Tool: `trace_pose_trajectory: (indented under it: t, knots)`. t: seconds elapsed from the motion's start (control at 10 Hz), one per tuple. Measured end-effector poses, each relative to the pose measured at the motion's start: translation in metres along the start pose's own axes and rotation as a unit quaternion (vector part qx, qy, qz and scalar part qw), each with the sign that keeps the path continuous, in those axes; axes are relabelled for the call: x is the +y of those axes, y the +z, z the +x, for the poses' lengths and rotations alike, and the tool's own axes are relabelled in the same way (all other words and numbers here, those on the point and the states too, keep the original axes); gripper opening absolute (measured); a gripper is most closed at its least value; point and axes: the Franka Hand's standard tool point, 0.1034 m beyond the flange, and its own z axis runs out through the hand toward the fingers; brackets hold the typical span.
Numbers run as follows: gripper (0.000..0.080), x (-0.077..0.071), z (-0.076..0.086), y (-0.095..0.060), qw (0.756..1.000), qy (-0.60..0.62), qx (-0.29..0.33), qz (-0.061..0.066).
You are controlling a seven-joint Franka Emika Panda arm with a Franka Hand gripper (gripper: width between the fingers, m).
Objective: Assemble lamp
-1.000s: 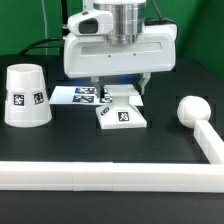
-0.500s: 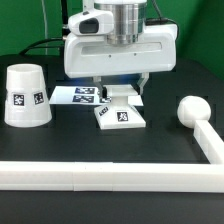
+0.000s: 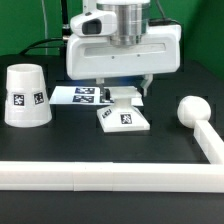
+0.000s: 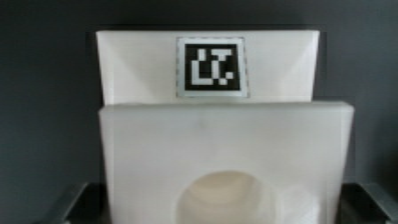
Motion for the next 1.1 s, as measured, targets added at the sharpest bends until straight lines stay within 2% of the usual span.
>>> trace_pose_trajectory:
  t: [0.4,0.6,0.7,1.1]
  knots:
    - [0.0534,-0.014,0.054,0.0,1.0,-0.002,0.028,0.003]
    - [0.0534,-0.026,0.089,0.0,0.999,0.017,0.046,0.006]
    - [0.0534,-0.026,0.106,0.0,0.998,0.026,0.059,0.01]
    - [0.0534,-0.03,0.151,-0.001,0.99,0.096,0.096,0.023]
